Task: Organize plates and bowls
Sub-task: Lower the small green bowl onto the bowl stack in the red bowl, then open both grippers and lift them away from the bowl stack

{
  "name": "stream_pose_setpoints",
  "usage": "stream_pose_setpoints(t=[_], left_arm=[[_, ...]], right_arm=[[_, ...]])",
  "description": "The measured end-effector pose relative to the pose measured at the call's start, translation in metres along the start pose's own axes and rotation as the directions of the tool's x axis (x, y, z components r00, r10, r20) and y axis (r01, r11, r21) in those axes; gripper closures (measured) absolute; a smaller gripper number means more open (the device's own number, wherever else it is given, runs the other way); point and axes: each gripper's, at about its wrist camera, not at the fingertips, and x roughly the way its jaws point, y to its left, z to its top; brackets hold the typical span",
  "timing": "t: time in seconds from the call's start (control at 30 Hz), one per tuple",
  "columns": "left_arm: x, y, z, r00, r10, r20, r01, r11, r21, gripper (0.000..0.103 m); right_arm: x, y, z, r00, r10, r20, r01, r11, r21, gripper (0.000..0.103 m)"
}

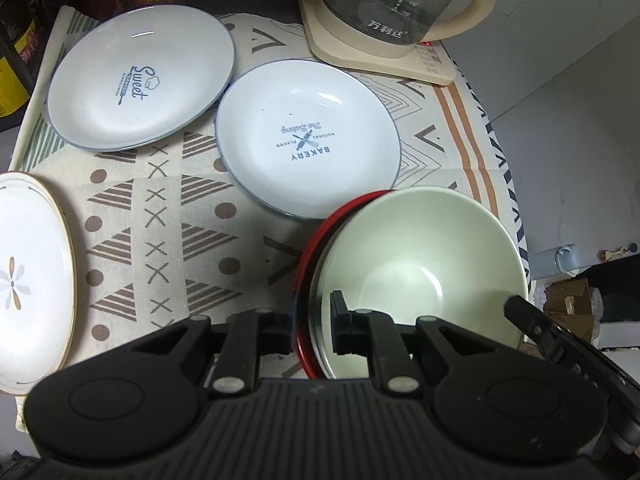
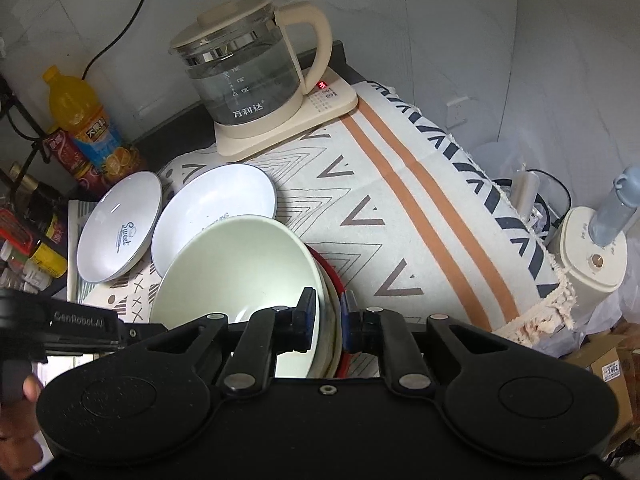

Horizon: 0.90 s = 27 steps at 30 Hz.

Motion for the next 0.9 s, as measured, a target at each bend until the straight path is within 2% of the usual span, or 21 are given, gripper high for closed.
stream_pose_setpoints(t=[0.33, 0.53, 0.77, 0.9], left_arm=[[0.004, 0.008, -0.003, 1.000, -0.009, 0.003, 0.009, 0.999, -0.033, 0.083], [0.004, 0.007, -0.003, 1.000, 0.004, 0.009, -0.004, 0.999, -0.036, 0.079], [0.002, 0.009, -0.001, 1.000, 0.006, 0.005, -0.005, 0.997, -0.071, 0.076], [-0.002, 0.008, 0.002, 1.000, 0.000, 0.017, 0.001, 0.996, -0.087, 0.076]], right_arm=[[-0.005, -0.007, -0.003, 0.999, 0.036, 0.007, -0.035, 0.999, -0.016, 0.090], [0.007, -0.011, -0.004, 0.999, 0.036, -0.021, -0.037, 0.999, -0.013, 0.090], [0.016, -0.014, -0.001, 0.998, 0.040, -0.055, -0.041, 0.999, -0.007, 0.078], [0.012, -0.010, 0.008, 0.996, 0.070, -0.047, -0.071, 0.997, -0.024, 0.078]])
